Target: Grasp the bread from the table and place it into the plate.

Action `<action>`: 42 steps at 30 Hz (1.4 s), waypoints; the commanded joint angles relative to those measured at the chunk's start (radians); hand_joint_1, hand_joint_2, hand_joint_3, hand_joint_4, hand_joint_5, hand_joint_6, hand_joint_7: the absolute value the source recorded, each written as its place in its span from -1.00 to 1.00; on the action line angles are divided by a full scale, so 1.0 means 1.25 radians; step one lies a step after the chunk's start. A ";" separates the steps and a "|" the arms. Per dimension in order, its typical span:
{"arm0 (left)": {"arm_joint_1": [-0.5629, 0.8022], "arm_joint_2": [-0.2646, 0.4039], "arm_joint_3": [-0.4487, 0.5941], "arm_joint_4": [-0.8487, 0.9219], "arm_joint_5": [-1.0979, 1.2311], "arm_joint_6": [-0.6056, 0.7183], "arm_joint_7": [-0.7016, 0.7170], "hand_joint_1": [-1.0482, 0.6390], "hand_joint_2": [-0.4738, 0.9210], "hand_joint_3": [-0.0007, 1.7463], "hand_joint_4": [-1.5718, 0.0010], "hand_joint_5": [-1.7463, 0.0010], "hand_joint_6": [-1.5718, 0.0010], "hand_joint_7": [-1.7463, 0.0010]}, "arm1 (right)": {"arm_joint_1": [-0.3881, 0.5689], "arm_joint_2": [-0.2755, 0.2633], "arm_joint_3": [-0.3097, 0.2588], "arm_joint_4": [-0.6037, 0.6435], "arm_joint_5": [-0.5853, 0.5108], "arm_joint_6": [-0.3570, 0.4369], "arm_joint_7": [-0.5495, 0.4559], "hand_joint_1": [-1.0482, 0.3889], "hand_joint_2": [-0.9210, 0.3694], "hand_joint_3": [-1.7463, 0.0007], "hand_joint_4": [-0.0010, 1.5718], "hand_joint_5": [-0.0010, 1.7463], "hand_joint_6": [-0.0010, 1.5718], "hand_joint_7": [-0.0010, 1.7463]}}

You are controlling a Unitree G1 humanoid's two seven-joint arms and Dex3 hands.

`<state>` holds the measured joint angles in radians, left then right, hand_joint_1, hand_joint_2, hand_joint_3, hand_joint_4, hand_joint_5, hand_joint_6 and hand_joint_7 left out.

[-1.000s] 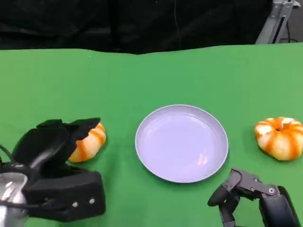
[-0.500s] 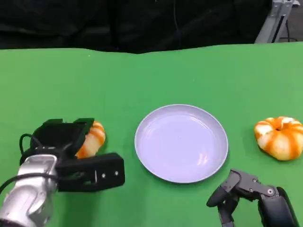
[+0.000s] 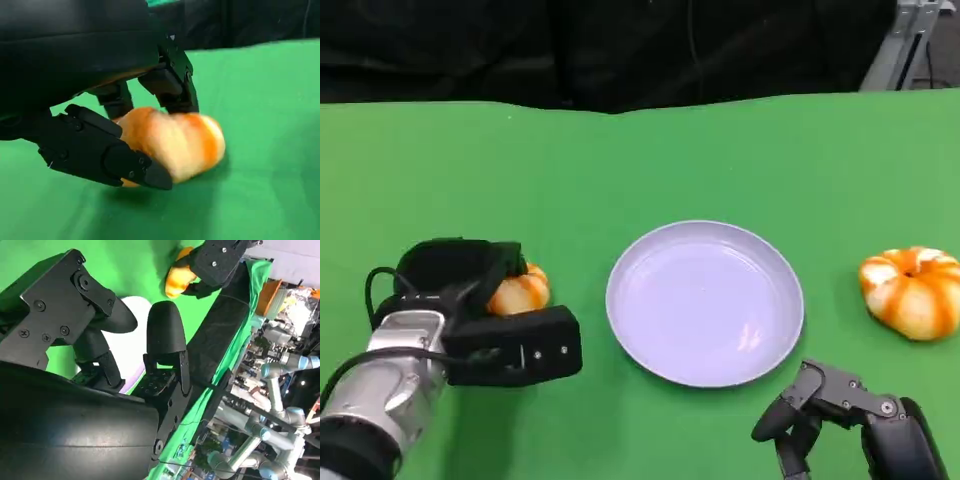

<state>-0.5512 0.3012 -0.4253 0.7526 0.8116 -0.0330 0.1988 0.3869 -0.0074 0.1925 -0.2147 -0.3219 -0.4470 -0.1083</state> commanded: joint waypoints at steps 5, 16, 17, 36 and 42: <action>0.051 0.050 0.019 -0.165 -0.005 -0.073 0.102 0.02 0.57 -0.07 -0.09 -1.00 0.23 -1.00 | 0.005 -0.002 -0.002 -0.010 0.008 0.014 -0.004 0.40 -0.08 -0.50 0.07 0.90 0.06 0.48; 0.041 -0.006 0.013 -0.228 -0.008 -0.173 0.222 0.02 0.12 0.60 -0.19 -1.00 0.05 -0.92 | 0.010 -0.003 0.001 -0.019 0.007 0.021 -0.003 0.41 -0.07 -0.51 0.08 0.90 0.06 0.48; 0.036 -0.018 0.008 -0.226 -0.006 -0.174 0.218 0.02 0.10 0.61 -0.19 -1.00 0.05 -0.91 | 0.010 -0.002 0.002 -0.019 0.007 0.021 -0.003 0.40 -0.07 -0.50 0.08 0.91 0.06 0.48; -0.064 -0.195 -0.073 -0.035 -0.027 -0.196 0.144 0.05 0.24 0.24 -0.06 -1.00 0.04 -0.75 | 0.013 0.001 0.008 -0.022 0.009 0.023 -0.005 0.44 -0.04 -0.54 0.06 0.96 0.07 0.48; -0.072 -0.188 -0.092 -0.056 -0.044 -0.158 -0.016 -0.14 0.93 -0.70 0.32 0.06 0.19 0.73 | 0.012 0.004 0.009 -0.019 0.008 0.020 -0.009 0.44 -0.04 -0.54 0.07 0.97 0.08 0.49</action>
<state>-0.6232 0.0474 -0.5275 0.7018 0.7700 -0.2572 0.2614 0.3980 -0.0013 0.2066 -0.2304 -0.3165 -0.4225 -0.1111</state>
